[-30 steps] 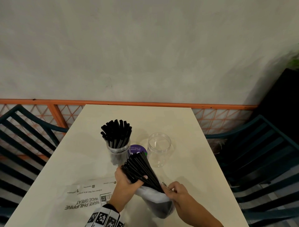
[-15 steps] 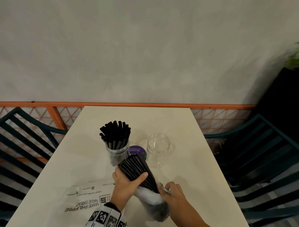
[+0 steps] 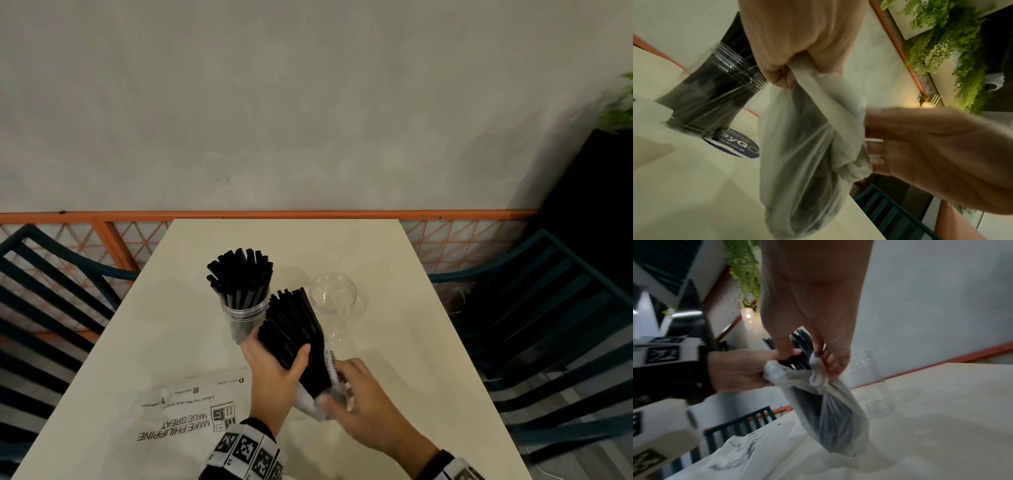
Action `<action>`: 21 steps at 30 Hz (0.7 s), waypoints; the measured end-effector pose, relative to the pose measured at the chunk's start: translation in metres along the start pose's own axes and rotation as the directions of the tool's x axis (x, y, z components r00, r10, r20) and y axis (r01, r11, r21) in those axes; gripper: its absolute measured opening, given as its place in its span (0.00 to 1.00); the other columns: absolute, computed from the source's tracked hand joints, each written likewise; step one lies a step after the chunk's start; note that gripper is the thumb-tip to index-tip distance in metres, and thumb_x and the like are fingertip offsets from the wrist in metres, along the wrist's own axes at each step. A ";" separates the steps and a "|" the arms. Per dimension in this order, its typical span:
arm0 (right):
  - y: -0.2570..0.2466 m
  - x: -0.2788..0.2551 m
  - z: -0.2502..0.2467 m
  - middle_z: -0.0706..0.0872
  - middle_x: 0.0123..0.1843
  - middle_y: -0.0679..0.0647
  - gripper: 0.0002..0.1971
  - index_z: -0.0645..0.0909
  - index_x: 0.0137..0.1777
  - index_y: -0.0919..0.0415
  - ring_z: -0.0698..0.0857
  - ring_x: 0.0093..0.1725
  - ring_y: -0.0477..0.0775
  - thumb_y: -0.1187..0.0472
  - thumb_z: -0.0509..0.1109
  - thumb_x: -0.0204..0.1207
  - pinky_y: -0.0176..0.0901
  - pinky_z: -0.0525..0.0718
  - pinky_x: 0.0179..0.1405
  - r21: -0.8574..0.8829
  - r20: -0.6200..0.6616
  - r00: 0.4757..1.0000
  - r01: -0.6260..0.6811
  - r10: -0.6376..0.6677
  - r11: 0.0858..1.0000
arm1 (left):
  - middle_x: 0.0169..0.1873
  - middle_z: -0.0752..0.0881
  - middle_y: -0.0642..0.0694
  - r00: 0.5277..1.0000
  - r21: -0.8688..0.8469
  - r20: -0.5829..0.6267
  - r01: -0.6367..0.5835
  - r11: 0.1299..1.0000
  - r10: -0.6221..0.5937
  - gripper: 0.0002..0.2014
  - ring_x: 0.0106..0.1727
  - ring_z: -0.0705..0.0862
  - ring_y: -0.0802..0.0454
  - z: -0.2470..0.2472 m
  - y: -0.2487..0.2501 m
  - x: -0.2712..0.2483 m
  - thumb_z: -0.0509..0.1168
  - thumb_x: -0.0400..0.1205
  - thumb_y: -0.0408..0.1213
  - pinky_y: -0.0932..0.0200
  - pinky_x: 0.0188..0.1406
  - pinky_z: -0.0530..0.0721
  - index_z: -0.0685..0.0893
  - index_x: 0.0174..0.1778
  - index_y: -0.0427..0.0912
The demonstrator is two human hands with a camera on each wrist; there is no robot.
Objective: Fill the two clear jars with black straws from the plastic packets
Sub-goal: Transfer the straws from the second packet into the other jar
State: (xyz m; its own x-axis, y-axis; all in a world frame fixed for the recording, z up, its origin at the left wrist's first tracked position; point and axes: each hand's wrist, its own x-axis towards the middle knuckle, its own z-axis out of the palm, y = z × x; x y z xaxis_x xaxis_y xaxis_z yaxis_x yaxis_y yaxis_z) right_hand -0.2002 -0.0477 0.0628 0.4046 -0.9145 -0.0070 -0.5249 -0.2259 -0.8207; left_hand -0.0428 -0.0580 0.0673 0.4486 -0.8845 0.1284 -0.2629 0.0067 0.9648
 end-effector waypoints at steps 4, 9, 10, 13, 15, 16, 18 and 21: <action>-0.012 0.003 0.010 0.69 0.55 0.44 0.41 0.68 0.68 0.52 0.73 0.55 0.41 0.40 0.79 0.57 0.27 0.74 0.53 -0.054 -0.033 0.998 0.044 -0.046 0.998 | 0.58 0.75 0.34 0.997 -0.006 -0.019 0.077 0.997 -0.077 0.36 0.62 0.77 0.41 -0.004 -0.004 0.002 0.77 0.66 0.44 0.42 0.63 0.80 0.68 0.65 0.34; -0.014 0.001 0.013 0.67 0.65 0.40 0.52 0.59 0.77 0.51 0.69 0.66 0.38 0.35 0.78 0.55 0.30 0.71 0.67 -0.116 0.012 0.991 0.137 -0.137 0.984 | 0.54 0.78 0.33 0.994 -0.009 -0.039 0.100 0.995 -0.100 0.39 0.60 0.78 0.36 -0.010 -0.014 0.009 0.72 0.61 0.59 0.35 0.59 0.81 0.73 0.60 0.34; -0.012 0.000 0.014 0.67 0.67 0.42 0.48 0.59 0.78 0.52 0.69 0.67 0.41 0.37 0.76 0.60 0.32 0.71 0.68 -0.168 0.003 0.989 0.147 -0.149 0.975 | 0.54 0.78 0.33 0.995 -0.023 -0.031 0.095 0.995 -0.096 0.41 0.60 0.78 0.36 -0.010 -0.015 0.011 0.73 0.61 0.61 0.35 0.58 0.82 0.73 0.59 0.34; -0.009 0.000 0.018 0.73 0.66 0.51 0.29 0.66 0.76 0.57 0.75 0.63 0.48 0.47 0.60 0.77 0.32 0.74 0.63 -0.254 -0.062 0.974 0.194 -0.216 0.948 | 0.54 0.79 0.30 0.993 -0.027 0.004 0.118 0.993 -0.118 0.45 0.59 0.79 0.34 -0.012 -0.018 0.013 0.72 0.59 0.67 0.35 0.55 0.83 0.73 0.59 0.32; -0.007 -0.001 0.017 0.78 0.61 0.54 0.25 0.74 0.71 0.61 0.77 0.56 0.44 0.50 0.53 0.79 0.23 0.71 0.59 -0.255 -0.114 0.972 0.173 -0.207 0.951 | 0.57 0.79 0.34 0.988 -0.019 0.073 0.140 0.990 -0.138 0.46 0.62 0.78 0.36 -0.015 -0.017 0.010 0.70 0.58 0.70 0.36 0.58 0.83 0.73 0.62 0.37; -0.006 0.000 0.015 0.80 0.58 0.55 0.24 0.77 0.67 0.63 0.75 0.52 0.39 0.50 0.52 0.79 0.18 0.68 0.56 -0.256 -0.155 0.971 0.140 -0.184 0.957 | 0.60 0.79 0.38 0.982 -0.039 0.140 0.137 0.990 -0.131 0.44 0.65 0.78 0.40 -0.017 -0.013 0.008 0.69 0.60 0.70 0.38 0.60 0.82 0.72 0.65 0.43; -0.004 0.000 0.009 0.84 0.52 0.58 0.22 0.83 0.59 0.65 0.74 0.45 0.36 0.52 0.55 0.78 0.15 0.66 0.51 -0.254 -0.264 0.958 0.045 -0.114 0.966 | 0.64 0.79 0.48 0.945 -0.092 0.301 0.164 0.982 -0.129 0.33 0.65 0.79 0.50 -0.024 -0.004 0.000 0.66 0.70 0.64 0.45 0.64 0.80 0.71 0.69 0.54; -0.001 0.000 0.001 0.87 0.44 0.60 0.16 0.87 0.50 0.66 0.80 0.39 0.46 0.57 0.61 0.75 0.13 0.67 0.45 -0.214 -0.413 0.911 -0.092 -0.005 0.972 | 0.59 0.83 0.56 0.888 -0.087 0.444 0.173 0.981 -0.117 0.23 0.57 0.84 0.58 -0.039 0.004 -0.008 0.65 0.77 0.47 0.55 0.61 0.81 0.75 0.69 0.53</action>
State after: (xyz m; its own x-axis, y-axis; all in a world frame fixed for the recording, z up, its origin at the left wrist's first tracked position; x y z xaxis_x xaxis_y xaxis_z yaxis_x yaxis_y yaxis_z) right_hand -0.1988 -0.0473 0.0628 0.0612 -0.9704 0.2337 -0.7083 -0.2071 -0.6749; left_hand -0.0140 -0.0328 0.0789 0.0503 -0.9936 -0.1007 -0.1061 -0.1056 0.9887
